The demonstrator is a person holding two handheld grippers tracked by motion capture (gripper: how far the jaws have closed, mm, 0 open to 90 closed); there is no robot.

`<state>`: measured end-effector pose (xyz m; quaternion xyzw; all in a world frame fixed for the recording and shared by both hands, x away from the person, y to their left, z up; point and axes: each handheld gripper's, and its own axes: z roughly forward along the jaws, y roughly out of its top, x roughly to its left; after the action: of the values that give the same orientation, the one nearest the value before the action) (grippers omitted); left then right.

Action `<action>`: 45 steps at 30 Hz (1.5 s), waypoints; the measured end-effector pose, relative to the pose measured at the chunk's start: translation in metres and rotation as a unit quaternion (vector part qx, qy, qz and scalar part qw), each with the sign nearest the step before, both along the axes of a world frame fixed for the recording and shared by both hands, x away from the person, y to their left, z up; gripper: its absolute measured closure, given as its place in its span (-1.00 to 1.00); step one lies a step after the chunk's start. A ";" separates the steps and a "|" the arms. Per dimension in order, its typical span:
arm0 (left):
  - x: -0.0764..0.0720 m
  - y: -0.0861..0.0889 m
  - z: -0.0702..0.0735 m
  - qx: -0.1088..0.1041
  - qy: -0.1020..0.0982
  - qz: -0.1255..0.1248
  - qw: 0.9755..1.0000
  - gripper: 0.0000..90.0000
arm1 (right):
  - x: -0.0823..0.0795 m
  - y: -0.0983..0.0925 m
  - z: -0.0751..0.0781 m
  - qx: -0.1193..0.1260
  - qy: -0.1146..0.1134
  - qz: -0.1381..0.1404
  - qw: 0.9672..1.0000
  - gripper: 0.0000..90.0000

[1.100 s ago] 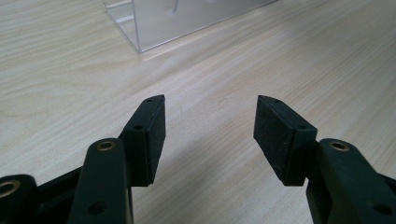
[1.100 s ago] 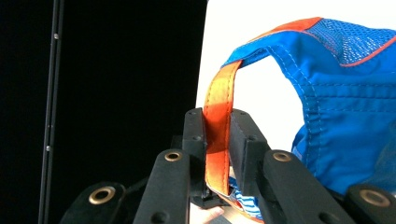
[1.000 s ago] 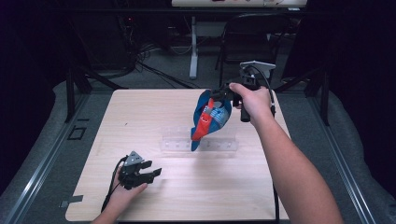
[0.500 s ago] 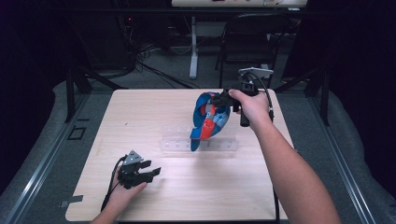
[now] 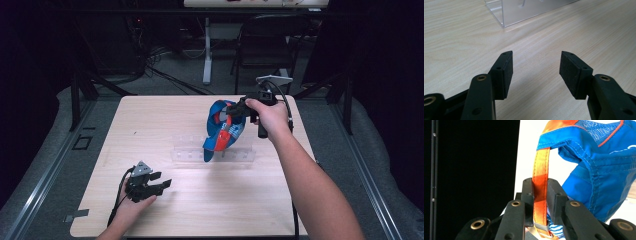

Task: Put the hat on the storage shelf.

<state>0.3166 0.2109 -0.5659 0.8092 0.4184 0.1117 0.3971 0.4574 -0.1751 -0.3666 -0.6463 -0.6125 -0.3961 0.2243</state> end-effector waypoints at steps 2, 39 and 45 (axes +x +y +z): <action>0.000 0.000 0.000 0.000 0.000 0.000 1.000 0.00 | 0.000 0.000 0.000 0.000 0.000 -0.001 1.000 0.72; 0.000 0.000 -0.001 -0.003 -0.002 0.008 1.000 0.00 | -0.021 -0.034 -0.025 -0.104 -0.019 -0.014 0.994 0.29; -0.001 -0.001 -0.001 -0.002 -0.004 0.011 1.000 0.00 | -0.029 -0.041 -0.032 -0.110 -0.022 -0.015 0.994 0.29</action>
<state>0.3159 0.2102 -0.5669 0.8030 0.4263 0.1182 0.3992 0.4285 -0.2160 -0.3991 -0.6673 -0.6471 -0.3443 0.1321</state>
